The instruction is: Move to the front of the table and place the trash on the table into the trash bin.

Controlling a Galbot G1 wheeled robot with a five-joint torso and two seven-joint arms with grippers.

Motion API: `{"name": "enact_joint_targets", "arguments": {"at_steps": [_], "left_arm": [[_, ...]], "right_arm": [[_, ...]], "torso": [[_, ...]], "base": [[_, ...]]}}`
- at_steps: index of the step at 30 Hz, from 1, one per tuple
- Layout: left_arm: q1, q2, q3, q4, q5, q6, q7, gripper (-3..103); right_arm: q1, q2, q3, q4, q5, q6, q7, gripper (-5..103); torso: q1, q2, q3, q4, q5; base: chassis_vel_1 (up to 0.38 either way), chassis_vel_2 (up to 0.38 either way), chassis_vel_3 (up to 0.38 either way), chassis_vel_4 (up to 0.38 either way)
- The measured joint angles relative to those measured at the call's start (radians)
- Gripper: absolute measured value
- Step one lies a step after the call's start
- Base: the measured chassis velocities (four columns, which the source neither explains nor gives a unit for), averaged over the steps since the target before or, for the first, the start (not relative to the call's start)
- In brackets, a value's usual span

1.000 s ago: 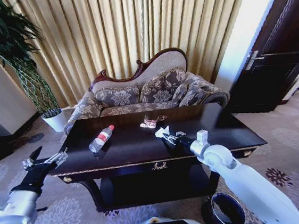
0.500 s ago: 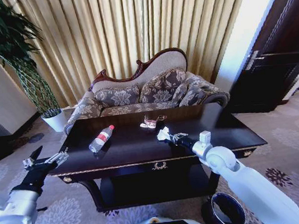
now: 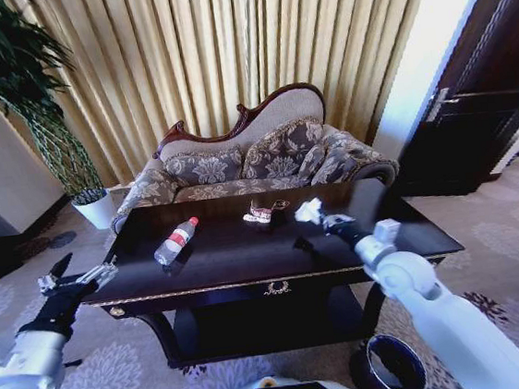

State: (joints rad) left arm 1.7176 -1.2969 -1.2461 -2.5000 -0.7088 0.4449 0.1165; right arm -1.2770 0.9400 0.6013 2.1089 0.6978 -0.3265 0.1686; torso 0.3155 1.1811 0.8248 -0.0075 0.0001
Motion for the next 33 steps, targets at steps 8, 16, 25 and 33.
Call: {"name": "enact_joint_targets", "arguments": {"at_steps": [8, 16, 25, 33], "left_arm": [[-0.011, 0.013, -0.011, 0.000, -0.028, -0.003, -0.026, 100], [-0.026, 0.019, 0.006, 0.000, -0.032, -0.001, -0.029, 100], [-0.022, 0.022, 0.005, 0.000, -0.031, 0.001, -0.015, 100], [-0.020, 0.018, 0.003, 0.000, -0.030, 0.002, -0.013, 100]], "right_arm": [[-0.069, 0.019, 0.119, 0.058, -0.038, -0.053, 0.023, 0], [-0.155, 0.028, 0.189, 0.112, -0.036, -0.079, 0.010, 0], [-0.196, 0.043, 0.219, 0.145, -0.033, -0.068, 0.000, 0], [-0.217, 0.049, 0.241, 0.163, -0.018, -0.064, 0.000, 0]], "torso": [[0.000, 0.000, 0.000, 0.0000, -0.0001], [0.000, 0.000, 0.000, 0.0000, -0.0001], [0.000, 0.000, 0.000, 0.0000, 0.0000], [0.000, 0.000, 0.000, 0.0001, -0.0001]], "base": [[0.000, 0.000, 0.000, 0.000], [0.000, 0.000, 0.000, 0.000], [0.000, 0.000, 0.000, 0.000], [0.028, -0.028, -0.036, 0.031]]}}
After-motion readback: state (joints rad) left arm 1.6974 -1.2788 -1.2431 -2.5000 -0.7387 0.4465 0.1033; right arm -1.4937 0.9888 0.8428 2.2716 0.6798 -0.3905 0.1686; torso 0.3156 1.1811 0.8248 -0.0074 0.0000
